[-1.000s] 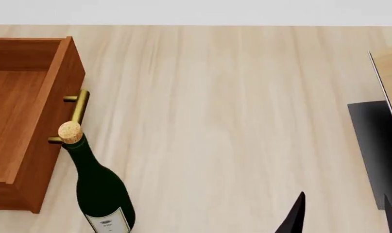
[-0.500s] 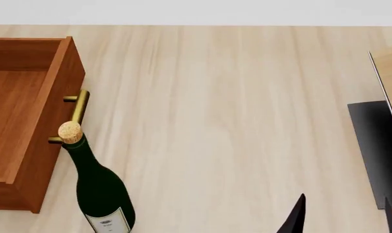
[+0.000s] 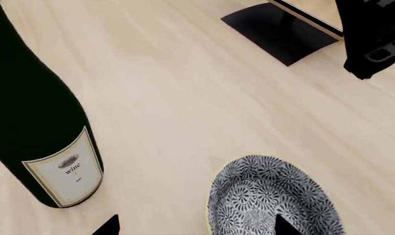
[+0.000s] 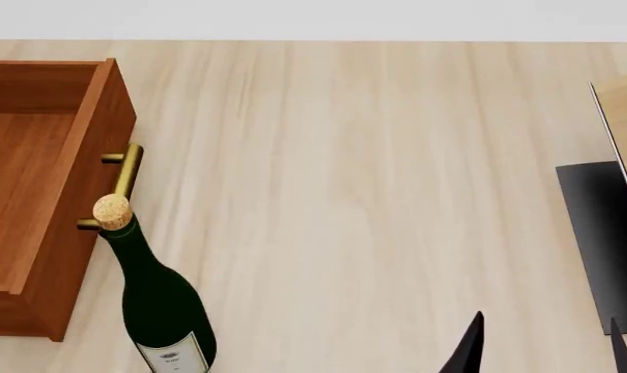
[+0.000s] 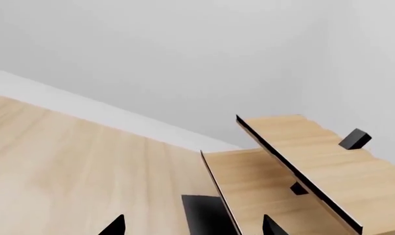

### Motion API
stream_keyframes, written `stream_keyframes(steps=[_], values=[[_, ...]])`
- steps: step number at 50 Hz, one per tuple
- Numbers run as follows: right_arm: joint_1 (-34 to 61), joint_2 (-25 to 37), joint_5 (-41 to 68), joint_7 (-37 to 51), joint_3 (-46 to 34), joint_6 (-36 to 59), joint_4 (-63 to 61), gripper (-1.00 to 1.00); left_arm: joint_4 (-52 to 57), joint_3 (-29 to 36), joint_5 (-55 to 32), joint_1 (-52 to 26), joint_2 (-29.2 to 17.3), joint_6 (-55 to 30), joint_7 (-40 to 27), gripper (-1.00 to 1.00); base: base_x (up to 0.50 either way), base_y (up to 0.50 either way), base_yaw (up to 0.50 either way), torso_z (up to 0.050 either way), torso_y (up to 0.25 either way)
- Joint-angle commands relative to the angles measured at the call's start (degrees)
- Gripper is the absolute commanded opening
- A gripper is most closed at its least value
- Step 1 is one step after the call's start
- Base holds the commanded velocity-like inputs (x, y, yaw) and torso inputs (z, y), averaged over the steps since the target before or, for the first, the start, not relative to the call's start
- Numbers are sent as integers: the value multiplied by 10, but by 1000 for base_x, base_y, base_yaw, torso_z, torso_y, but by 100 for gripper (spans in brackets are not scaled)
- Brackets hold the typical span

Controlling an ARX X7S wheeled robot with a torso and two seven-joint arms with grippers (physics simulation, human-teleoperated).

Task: Put the bowl in the bottom drawer of the cabinet.

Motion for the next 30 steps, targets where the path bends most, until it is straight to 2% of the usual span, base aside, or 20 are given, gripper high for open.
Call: stream_keyframes(steps=[1,30], values=[[5,0,-6,0,-8,12,-12,100,-17,17,22,0,19,2,12,100,0,0,0,0,0],[9,5,-10,-5,-12,28,-34,100,-124,45,71,-10,78,16,49,100,0,0,0,0,0]])
